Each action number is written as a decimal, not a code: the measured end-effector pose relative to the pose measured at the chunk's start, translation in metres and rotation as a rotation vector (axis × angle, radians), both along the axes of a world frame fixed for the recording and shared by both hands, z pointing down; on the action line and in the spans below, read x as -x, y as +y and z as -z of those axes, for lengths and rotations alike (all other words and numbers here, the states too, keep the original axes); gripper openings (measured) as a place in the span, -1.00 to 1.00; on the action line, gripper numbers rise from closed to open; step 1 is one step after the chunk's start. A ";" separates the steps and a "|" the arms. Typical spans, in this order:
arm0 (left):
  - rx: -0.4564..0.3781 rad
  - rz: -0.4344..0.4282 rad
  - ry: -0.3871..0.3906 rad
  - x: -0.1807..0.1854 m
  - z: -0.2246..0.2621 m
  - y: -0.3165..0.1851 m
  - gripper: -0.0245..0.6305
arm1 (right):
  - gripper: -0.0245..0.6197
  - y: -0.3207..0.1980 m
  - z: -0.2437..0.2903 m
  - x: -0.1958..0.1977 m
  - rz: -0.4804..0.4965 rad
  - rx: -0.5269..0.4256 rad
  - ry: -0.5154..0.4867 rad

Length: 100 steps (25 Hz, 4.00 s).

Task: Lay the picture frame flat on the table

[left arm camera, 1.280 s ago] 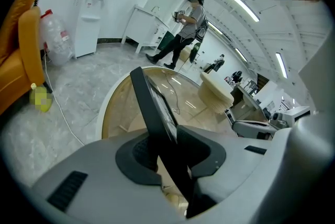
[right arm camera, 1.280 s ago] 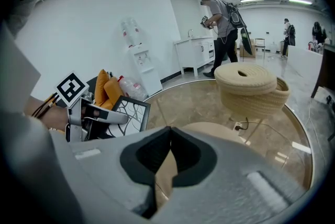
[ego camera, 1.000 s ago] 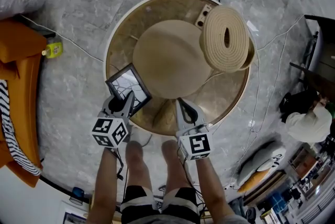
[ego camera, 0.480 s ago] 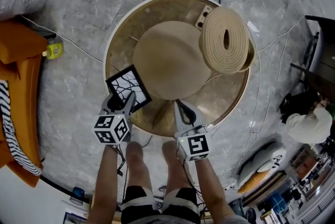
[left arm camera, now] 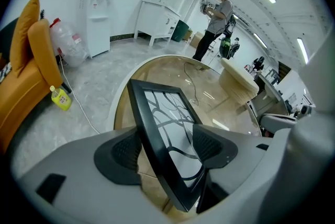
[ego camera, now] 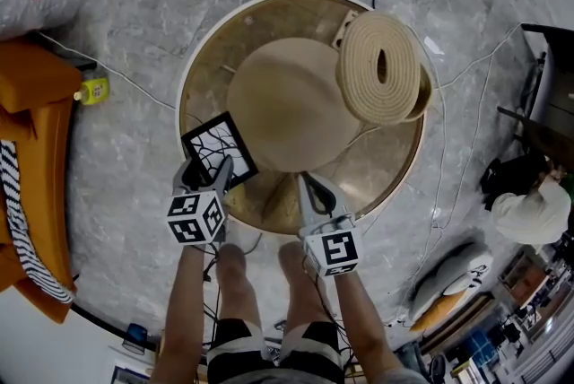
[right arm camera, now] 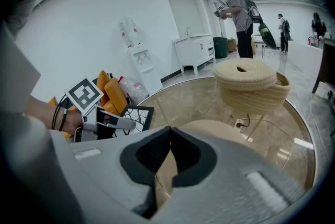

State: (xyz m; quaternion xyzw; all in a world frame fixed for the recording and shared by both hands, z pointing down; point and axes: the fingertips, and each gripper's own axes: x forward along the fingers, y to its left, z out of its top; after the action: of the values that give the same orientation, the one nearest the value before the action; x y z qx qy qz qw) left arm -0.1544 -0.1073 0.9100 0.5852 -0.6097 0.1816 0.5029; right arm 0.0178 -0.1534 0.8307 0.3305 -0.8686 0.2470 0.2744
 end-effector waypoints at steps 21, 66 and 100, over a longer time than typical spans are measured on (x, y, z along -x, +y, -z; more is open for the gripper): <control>0.006 -0.062 -0.091 -0.003 0.041 0.028 0.02 | -0.92 0.018 0.048 -0.009 -0.030 -0.054 -0.037; -0.621 -0.300 -0.341 -0.027 0.605 0.077 -0.85 | -0.92 0.096 0.553 -0.040 -0.275 -0.471 -0.163; -0.732 -0.402 -0.332 -0.010 0.662 0.209 -0.85 | -0.93 0.237 0.600 -0.028 -0.335 -0.556 -0.112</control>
State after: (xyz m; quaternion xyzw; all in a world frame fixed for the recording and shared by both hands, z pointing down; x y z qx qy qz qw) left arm -0.1448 0.1021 0.2484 0.7944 -0.5802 0.1395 0.1129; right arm 0.0454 0.0836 0.2307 0.5168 -0.8501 0.0598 0.0810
